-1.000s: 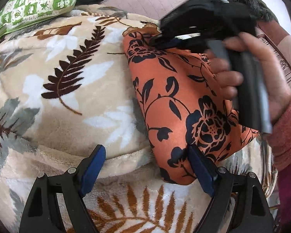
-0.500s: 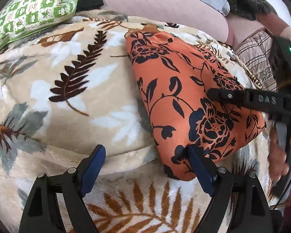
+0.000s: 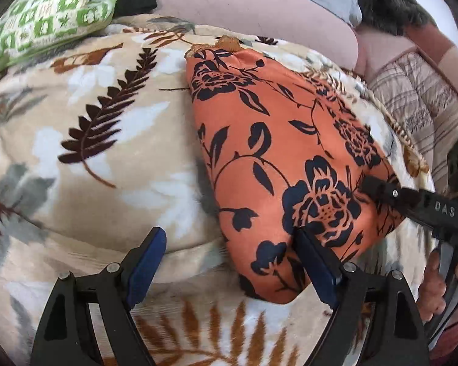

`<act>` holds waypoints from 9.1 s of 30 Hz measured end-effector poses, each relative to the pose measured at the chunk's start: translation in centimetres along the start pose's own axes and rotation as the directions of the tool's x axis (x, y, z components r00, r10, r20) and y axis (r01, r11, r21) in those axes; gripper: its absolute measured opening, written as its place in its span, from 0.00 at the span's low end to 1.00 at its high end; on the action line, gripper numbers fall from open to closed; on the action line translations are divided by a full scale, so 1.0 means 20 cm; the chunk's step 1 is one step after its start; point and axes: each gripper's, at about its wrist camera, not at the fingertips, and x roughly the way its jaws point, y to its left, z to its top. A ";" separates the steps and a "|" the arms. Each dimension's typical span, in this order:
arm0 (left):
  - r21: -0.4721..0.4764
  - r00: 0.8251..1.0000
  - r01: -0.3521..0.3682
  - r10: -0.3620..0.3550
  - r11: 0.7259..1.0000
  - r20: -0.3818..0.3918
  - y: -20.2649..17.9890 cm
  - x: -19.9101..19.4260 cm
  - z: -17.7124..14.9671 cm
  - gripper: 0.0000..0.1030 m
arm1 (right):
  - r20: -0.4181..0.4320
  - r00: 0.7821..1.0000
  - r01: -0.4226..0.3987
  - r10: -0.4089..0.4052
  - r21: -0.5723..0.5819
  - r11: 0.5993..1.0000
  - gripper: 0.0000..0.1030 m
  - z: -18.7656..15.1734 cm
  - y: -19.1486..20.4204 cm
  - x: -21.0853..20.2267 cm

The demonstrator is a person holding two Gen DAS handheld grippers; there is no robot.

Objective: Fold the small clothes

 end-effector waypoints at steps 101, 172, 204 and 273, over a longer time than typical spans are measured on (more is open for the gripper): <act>0.037 0.978 -0.196 0.193 0.980 0.074 -0.12 0.00 0.08 1.00 | 0.011 0.966 0.258 -0.258 -0.119 0.959 0.62 0.08 0.06 -0.02; -0.148 0.953 0.285 -0.297 0.947 -0.067 0.02 0.21 0.30 1.00 | -0.011 0.994 -0.105 0.108 0.163 0.981 0.63 0.35 -0.36 0.00; -0.158 0.929 0.367 -0.370 0.917 0.009 0.00 0.18 0.29 0.94 | -0.035 0.990 -0.134 0.135 0.028 0.991 0.51 0.25 -0.12 0.15; 0.026 0.985 0.016 -0.020 1.000 0.170 0.09 -0.79 -0.32 0.77 | 0.162 0.959 -0.200 0.230 -0.181 0.963 0.43 -0.53 0.67 -0.29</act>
